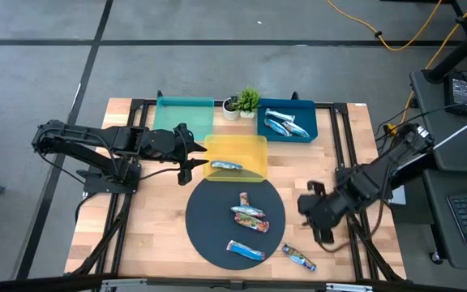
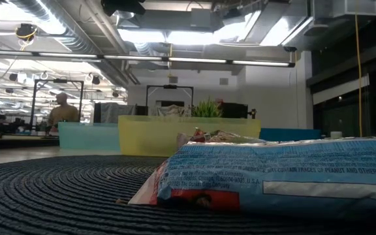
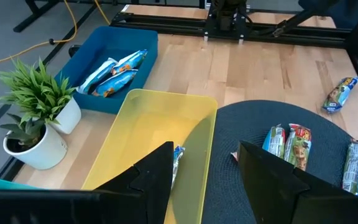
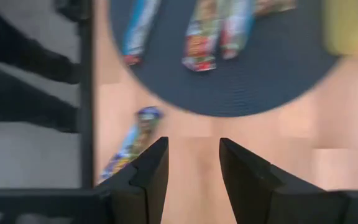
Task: Pick and place Granola Bars by type
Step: Put the blue granola bar into the yellow bin
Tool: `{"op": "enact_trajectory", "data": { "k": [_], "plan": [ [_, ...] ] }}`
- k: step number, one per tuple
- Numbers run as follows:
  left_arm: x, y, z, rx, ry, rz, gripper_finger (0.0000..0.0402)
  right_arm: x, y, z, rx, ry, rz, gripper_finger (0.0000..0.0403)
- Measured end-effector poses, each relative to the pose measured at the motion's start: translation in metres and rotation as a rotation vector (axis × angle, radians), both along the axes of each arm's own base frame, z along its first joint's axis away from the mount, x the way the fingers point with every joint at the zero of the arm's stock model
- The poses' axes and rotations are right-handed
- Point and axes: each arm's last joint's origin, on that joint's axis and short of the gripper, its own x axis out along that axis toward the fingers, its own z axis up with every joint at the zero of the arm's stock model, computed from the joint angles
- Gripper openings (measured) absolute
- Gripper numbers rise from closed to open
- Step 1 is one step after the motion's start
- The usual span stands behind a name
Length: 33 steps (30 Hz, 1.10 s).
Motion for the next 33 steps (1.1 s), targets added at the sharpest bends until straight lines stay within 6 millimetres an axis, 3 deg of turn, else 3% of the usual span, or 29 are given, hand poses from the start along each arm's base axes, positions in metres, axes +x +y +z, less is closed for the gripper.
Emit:
{"op": "enact_trajectory", "data": {
  "k": [7,13,18,22,26,33],
  "plan": [
    [0.0,0.0,0.0,0.001,0.0,-0.001,0.0171,0.009,0.054,-0.025,0.072,-0.013,0.065,0.0145],
    [0.0,0.0,0.0,0.022,0.005,-0.014,0.0171,0.011,0.099,-0.065,0.093,0.098,0.093,0.0145],
    [0.0,0.0,0.0,0.023,0.005,-0.014,0.0171,0.009,0.12,-0.1,0.114,0.279,-0.041,0.0145],
    [0.001,0.0,-0.001,0.029,0.01,-0.018,0.0171,0.007,0.128,-0.115,0.128,0.355,-0.223,0.0153],
    [0.002,0.0,-0.002,0.034,0.016,-0.03,0.0171,0.007,0.13,-0.12,0.151,0.388,-0.357,0.0197],
    [0.003,-0.001,-0.003,0.028,0.022,-0.053,0.0171,0.006,0.126,-0.123,0.136,0.383,-0.472,0.0324]
  ]
}}
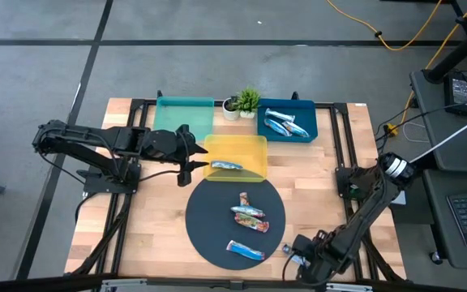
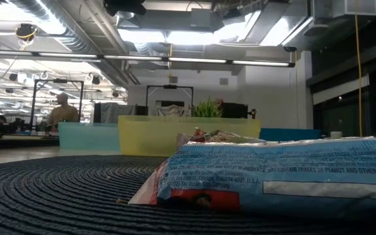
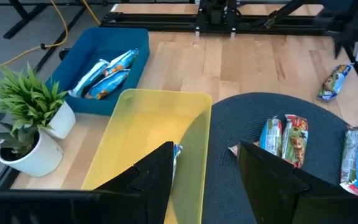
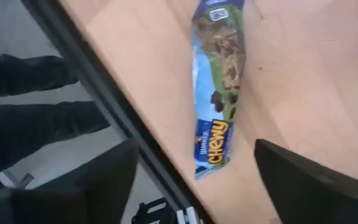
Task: Pick and place Granola Bars by type
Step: Put the blue granola bar into the yellow bin
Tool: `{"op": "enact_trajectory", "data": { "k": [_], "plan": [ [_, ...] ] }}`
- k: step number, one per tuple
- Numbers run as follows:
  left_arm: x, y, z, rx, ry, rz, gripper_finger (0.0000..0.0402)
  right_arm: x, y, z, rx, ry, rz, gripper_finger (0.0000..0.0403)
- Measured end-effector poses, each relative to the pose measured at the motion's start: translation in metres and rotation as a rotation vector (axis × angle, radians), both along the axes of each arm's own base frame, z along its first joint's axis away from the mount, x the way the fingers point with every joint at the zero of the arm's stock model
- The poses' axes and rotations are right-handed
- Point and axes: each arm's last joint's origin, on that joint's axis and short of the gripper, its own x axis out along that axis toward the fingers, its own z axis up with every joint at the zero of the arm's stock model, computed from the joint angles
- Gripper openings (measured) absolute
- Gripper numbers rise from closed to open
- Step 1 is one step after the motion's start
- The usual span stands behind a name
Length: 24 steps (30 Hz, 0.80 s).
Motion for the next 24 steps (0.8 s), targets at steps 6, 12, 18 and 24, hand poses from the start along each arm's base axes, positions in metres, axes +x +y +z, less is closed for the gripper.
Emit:
{"op": "enact_trajectory", "data": {
  "k": [6,12,18,24],
  "plan": [
    [0.001,-0.001,-0.001,-0.014,0.009,-0.023,0.0171,-0.008,-0.01,-0.023,-0.027,0.07,-0.087,0.0355],
    [0.0,-0.001,-0.002,-0.023,0.019,-0.021,0.0171,-0.008,-0.012,-0.038,0.022,0.049,-0.11,0.0355],
    [0.0,-0.001,-0.002,-0.035,0.02,-0.022,0.0171,-0.013,-0.017,-0.048,0.015,0.064,-0.113,0.0349],
    [0.0,-0.001,-0.002,-0.042,0.02,-0.031,0.0171,-0.014,-0.021,-0.057,0.042,0.052,-0.115,0.0322]
  ]
}}
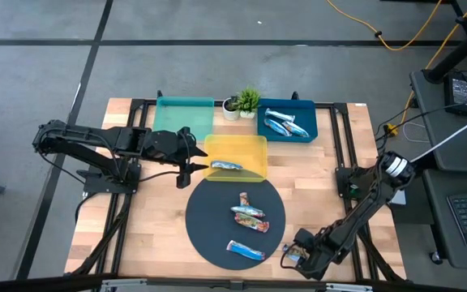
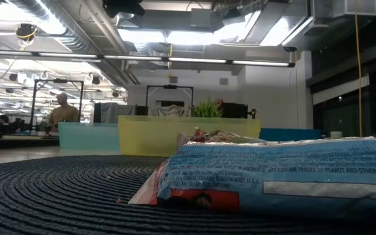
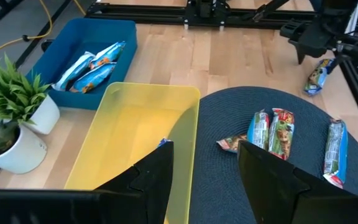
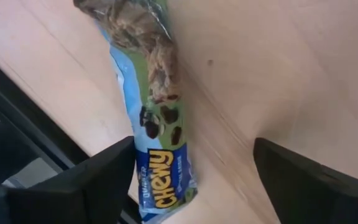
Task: Pick and place Granola Bars by type
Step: Put the blue granola bar into the yellow bin
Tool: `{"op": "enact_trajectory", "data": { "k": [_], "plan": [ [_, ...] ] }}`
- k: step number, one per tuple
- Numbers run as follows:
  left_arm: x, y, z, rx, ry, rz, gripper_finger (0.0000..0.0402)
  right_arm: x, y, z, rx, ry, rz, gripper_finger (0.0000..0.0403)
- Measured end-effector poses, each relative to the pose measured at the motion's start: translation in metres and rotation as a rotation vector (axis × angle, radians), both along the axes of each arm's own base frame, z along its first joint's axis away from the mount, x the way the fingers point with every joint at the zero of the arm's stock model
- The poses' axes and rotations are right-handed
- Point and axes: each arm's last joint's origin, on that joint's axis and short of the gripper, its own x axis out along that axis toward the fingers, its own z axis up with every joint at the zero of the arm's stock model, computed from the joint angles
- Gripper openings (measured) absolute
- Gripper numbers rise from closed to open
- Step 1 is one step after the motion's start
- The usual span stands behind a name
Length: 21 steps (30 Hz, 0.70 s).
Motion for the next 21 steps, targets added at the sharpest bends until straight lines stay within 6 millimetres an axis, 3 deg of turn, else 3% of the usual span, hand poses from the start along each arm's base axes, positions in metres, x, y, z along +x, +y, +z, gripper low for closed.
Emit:
{"op": "enact_trajectory", "data": {
  "k": [5,16,21],
  "plan": [
    [-0.0001,-0.0001,0.0001,0.0,-0.001,0.0,0.0171,-0.0017,-0.0026,-0.0028,-0.003,0.011,0.0,0.0281],
    [-0.0001,0.0,0.0001,0.0,-0.001,0.001,0.0171,-0.0012,-0.0041,-0.0045,-0.006,0.027,-0.003,0.0126],
    [-0.0001,0.0,0.0001,0.0,-0.001,0.001,0.0171,0.001,-0.004,-0.0045,0.005,0.019,-0.008,0.0084]
  ]
}}
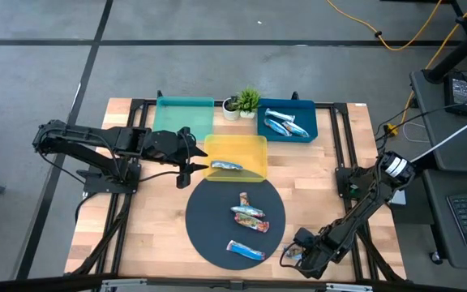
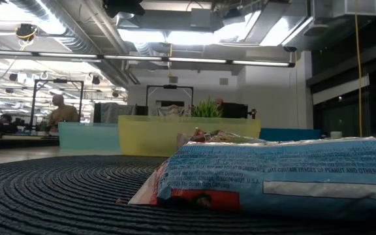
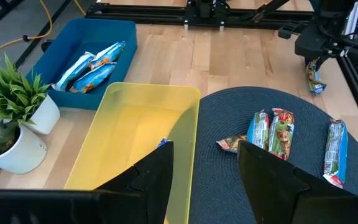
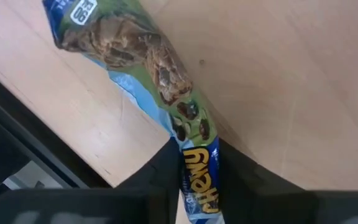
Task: Pick and place Granola Bars by type
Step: Put the blue granola bar into the yellow bin
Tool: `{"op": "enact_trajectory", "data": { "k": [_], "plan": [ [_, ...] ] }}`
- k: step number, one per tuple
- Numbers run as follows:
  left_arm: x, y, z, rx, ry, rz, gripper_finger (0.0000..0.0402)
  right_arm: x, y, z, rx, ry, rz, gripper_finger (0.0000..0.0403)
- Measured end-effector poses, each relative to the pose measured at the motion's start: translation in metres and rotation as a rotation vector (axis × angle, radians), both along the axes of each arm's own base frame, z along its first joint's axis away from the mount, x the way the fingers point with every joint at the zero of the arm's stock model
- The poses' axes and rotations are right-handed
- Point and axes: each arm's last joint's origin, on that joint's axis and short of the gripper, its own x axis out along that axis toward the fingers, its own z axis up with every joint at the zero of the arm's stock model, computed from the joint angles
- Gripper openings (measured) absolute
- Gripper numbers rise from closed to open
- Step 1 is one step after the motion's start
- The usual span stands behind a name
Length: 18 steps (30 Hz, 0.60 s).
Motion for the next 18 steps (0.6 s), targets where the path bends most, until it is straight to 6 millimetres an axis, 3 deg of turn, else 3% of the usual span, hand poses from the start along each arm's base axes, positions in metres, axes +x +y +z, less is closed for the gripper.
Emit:
{"op": "enact_trajectory", "data": {
  "k": [5,10,18],
  "plan": [
    [0.0,0.0,0.0,0.001,0.0,-0.001,0.0171,0.003,0.0,0.008,0.021,-0.013,-0.007,0.0073],
    [0.0,0.0,0.0,0.008,0.0,-0.005,0.0171,0.017,-0.008,0.041,0.063,-0.039,-0.049,0.0072],
    [0.001,0.0,0.002,0.006,-0.019,-0.005,0.0171,0.033,-0.041,0.107,-0.047,-0.153,-0.14,0.0071]
  ]
}}
